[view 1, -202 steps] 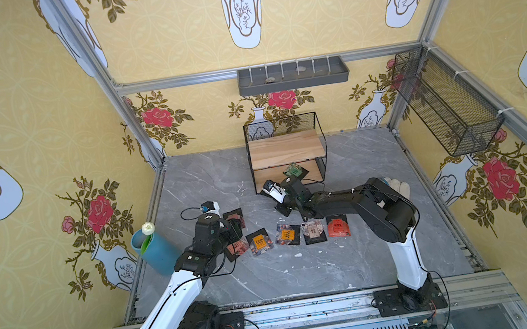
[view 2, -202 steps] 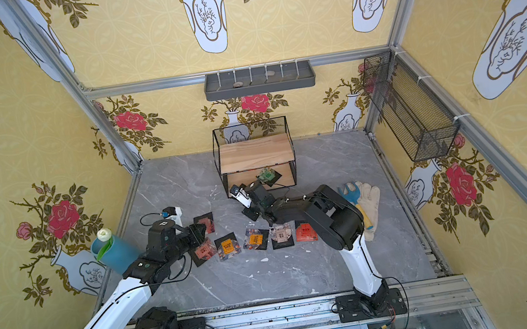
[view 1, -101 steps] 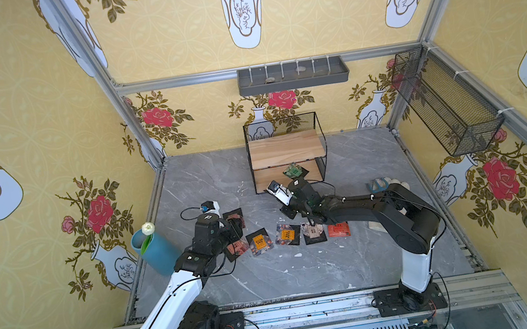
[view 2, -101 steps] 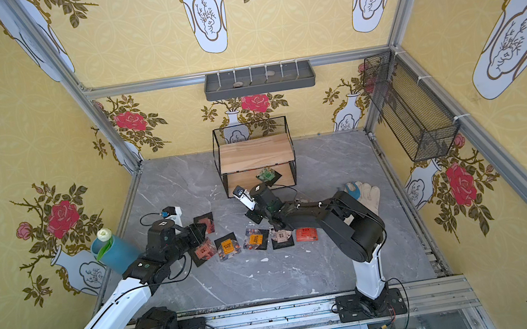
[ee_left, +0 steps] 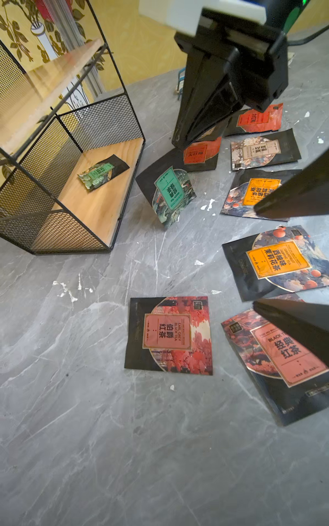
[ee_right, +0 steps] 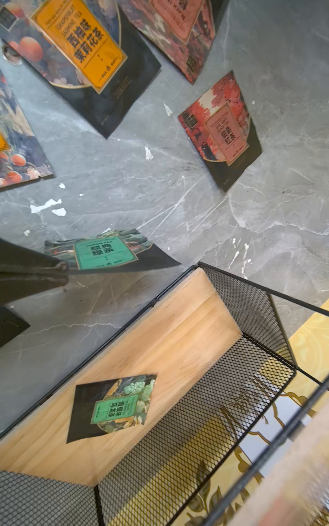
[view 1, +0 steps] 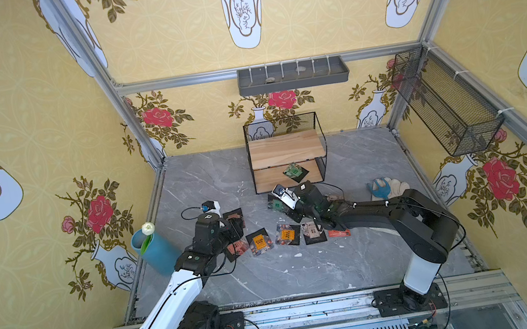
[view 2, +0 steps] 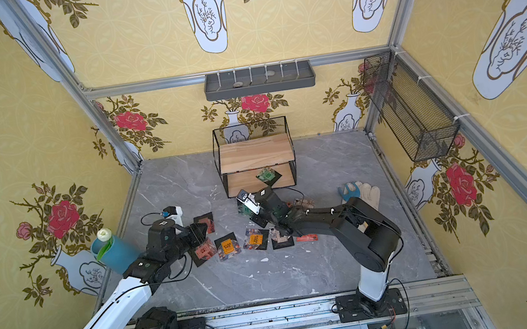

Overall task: Remove the tea bags from the shelf
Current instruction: Place the tea bag at the center of the board.

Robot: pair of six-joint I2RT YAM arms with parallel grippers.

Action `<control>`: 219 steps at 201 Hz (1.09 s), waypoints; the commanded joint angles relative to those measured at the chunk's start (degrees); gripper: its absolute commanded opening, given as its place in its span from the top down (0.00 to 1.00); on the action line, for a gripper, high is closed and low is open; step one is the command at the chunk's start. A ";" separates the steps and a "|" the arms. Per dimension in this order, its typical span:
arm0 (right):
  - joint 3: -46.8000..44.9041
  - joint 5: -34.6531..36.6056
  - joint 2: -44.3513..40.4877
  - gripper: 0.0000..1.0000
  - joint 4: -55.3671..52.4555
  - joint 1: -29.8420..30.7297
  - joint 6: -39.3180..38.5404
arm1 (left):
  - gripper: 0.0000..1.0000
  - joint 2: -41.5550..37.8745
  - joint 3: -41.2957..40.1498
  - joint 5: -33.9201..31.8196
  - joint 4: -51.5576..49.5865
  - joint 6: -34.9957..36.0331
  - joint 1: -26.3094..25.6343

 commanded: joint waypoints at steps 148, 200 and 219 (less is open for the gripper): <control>-0.62 -6.15 1.43 1.00 1.50 -6.18 12.94 | 0.49 0.41 0.03 0.01 1.91 -0.13 0.08; -1.13 -5.35 2.80 1.00 2.25 -6.70 14.71 | 0.49 -0.33 -0.13 0.01 1.49 -0.37 0.02; -0.79 -4.86 3.37 1.00 3.07 -6.80 14.79 | 0.49 -0.11 0.03 0.18 1.48 -0.27 0.06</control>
